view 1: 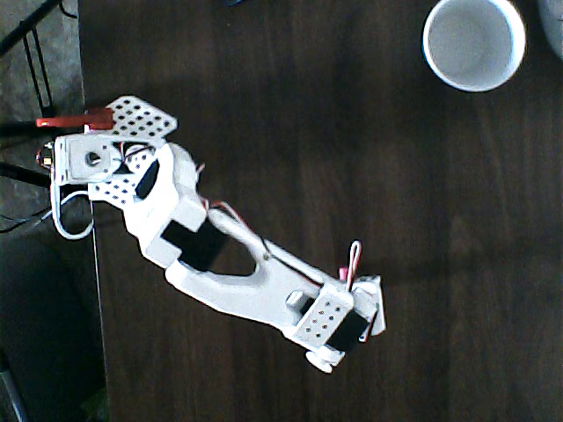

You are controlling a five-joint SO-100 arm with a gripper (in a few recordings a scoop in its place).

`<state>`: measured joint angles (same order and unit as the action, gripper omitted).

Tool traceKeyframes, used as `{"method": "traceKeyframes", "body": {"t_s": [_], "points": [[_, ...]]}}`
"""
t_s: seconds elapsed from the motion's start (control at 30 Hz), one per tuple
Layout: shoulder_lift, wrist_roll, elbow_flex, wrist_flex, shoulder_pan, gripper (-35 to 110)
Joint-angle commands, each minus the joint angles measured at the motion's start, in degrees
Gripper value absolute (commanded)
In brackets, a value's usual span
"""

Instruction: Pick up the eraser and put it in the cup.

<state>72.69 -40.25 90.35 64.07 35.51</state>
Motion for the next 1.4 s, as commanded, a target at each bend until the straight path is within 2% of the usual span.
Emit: {"method": "traceKeyframes", "body": {"t_s": [0.0,0.33,0.5,0.8,1.1,1.37], "points": [[2.0,-1.3,-1.4,3.3,0.4,0],[16.2,-6.2,-1.1,10.2,-10.2,0],[24.3,-9.2,-1.2,14.1,-20.7,0],[35.6,-15.7,-3.5,15.1,-40.0,0],[33.6,-27.2,-14.9,15.4,-51.9,0],[21.0,-29.4,-24.8,13.3,-51.9,0]]}}
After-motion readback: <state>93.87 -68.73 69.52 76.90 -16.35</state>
